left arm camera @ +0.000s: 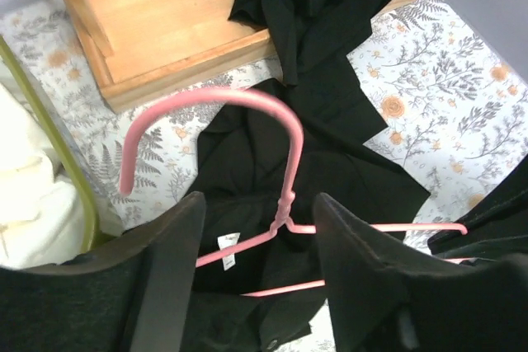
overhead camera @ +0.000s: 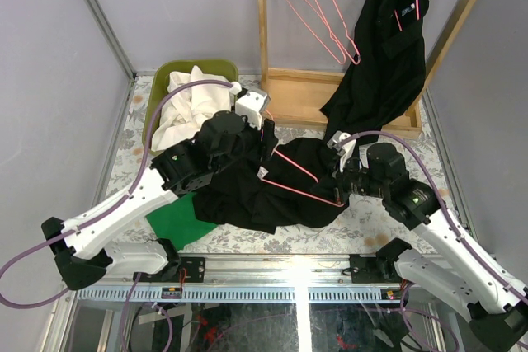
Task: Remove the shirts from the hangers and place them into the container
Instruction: Remove the shirt from the hanger.
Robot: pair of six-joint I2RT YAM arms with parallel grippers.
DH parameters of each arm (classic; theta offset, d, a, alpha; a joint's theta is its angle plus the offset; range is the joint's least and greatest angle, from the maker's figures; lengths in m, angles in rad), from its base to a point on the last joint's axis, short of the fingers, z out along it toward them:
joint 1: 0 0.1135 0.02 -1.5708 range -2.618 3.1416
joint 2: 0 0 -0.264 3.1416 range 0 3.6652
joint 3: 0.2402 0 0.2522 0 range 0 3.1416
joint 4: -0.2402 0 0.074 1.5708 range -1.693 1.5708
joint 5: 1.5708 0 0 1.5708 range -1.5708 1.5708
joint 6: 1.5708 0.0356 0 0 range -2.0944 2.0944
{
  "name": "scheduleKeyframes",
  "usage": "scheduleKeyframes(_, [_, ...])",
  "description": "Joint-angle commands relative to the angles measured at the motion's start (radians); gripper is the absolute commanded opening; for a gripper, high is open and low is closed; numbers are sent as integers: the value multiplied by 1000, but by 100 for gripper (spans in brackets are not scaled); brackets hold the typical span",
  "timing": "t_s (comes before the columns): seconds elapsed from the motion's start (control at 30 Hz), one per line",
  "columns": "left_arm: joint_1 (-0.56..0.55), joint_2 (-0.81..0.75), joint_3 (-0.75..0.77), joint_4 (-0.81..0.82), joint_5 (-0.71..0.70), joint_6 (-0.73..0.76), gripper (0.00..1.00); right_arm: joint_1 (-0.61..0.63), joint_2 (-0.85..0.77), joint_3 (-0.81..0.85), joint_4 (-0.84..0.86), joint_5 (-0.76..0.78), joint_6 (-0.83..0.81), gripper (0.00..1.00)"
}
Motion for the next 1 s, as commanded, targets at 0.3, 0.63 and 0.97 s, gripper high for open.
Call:
scheduleKeyframes(0.3, [2, -201, -256, 72, -263, -186, 85, -4, 26, 33, 14, 105, 8, 0])
scheduleKeyframes(0.63, [4, -43, -196, -36, -335, -235, 66, -5, 20, 46, 12, 114, 9, 0])
scheduleKeyframes(0.97, [4, 1, -191, -81, -423, -233, 53, -5, -28, 48, -20, 144, 6, 0])
